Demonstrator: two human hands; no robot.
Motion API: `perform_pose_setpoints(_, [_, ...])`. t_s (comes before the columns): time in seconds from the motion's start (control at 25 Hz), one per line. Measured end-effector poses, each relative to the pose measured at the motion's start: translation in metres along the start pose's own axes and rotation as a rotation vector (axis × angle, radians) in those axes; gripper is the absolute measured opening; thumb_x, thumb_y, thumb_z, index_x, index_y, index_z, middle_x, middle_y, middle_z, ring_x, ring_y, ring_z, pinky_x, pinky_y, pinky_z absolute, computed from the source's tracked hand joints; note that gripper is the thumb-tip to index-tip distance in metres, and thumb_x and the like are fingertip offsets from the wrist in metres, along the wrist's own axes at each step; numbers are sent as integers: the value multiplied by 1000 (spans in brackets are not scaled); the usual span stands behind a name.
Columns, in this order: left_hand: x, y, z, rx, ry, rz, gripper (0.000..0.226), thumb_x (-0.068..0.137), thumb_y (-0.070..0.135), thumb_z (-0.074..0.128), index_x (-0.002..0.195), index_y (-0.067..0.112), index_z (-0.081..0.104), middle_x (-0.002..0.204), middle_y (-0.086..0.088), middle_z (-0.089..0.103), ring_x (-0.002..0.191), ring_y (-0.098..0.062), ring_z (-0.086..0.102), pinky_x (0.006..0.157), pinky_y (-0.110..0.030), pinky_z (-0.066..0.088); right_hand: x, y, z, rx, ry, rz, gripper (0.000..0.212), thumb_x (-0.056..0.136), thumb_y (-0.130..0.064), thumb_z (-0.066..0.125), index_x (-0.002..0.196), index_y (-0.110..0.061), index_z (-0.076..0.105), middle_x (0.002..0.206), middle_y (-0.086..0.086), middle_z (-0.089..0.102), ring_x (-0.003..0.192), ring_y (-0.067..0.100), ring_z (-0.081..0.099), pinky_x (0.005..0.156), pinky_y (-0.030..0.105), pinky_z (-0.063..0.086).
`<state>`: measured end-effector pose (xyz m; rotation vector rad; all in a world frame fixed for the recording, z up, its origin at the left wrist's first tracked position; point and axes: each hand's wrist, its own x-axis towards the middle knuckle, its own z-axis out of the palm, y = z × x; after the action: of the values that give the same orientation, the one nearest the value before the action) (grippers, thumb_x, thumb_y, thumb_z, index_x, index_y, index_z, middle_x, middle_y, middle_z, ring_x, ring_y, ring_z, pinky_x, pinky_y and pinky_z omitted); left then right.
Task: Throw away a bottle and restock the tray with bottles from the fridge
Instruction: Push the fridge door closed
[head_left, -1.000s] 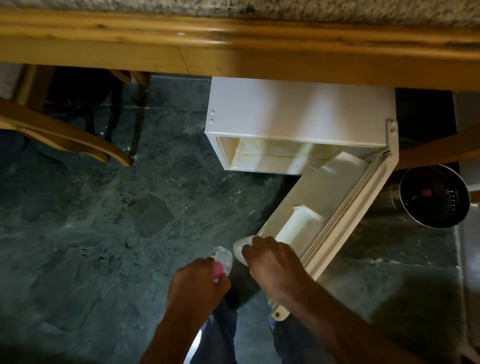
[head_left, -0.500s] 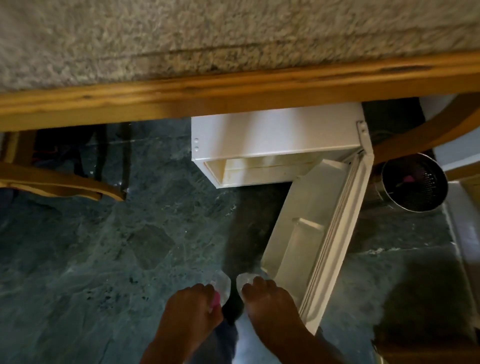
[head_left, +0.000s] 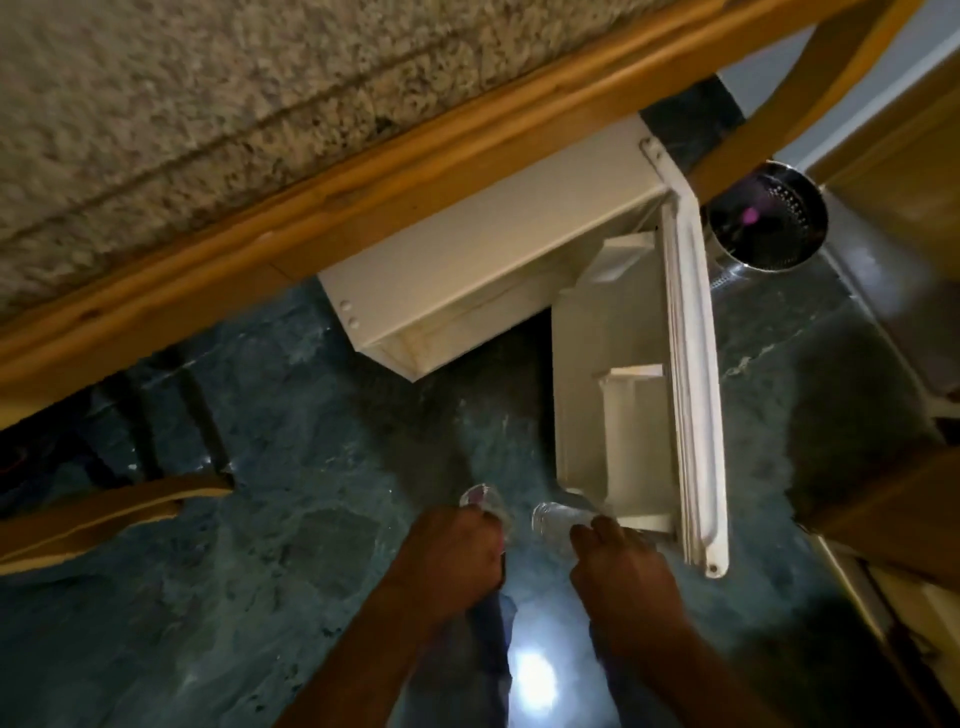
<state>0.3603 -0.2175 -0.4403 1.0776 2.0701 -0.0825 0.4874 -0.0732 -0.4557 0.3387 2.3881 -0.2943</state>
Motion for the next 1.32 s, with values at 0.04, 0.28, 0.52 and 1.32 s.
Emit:
perform_pose_setpoints(0.04, [1, -2, 1, 17, -1, 27, 23, 96, 22, 45, 100, 11, 64, 103, -11, 68, 95, -27, 64, 78, -32, 46, -4, -1, 8, 35, 4, 54, 33, 88, -26, 59, 120, -19, 57, 120, 8, 61, 101, 26, 62, 80, 37, 54])
perform_pose_setpoints(0.28, [11, 4, 3, 185, -44, 135, 25, 96, 23, 44, 103, 12, 65, 107, -10, 69, 94, -27, 65, 68, -29, 32, -33, -2, 24, 142, 66, 224, 46, 38, -31, 95, 78, -17, 74, 77, 6, 73, 65, 24, 71, 57, 32, 59])
perform_pose_setpoints(0.52, [30, 25, 13, 192, -84, 150, 23, 92, 25, 46, 89, 14, 65, 95, -8, 70, 82, -23, 64, 65, -28, 36, -52, 38, 72, 287, 61, 358, 32, 82, -26, 65, 114, -20, 61, 113, 4, 65, 91, 22, 65, 72, 32, 52])
perform_pose_setpoints(1.32, [60, 59, 18, -8, -138, 58, 26, 98, 31, 49, 100, 11, 65, 99, -10, 69, 91, -17, 65, 84, -28, 54, -28, 146, 51, -18, 85, 174, 37, 61, -15, 87, 92, -6, 70, 86, 20, 69, 63, 30, 67, 49, 38, 58])
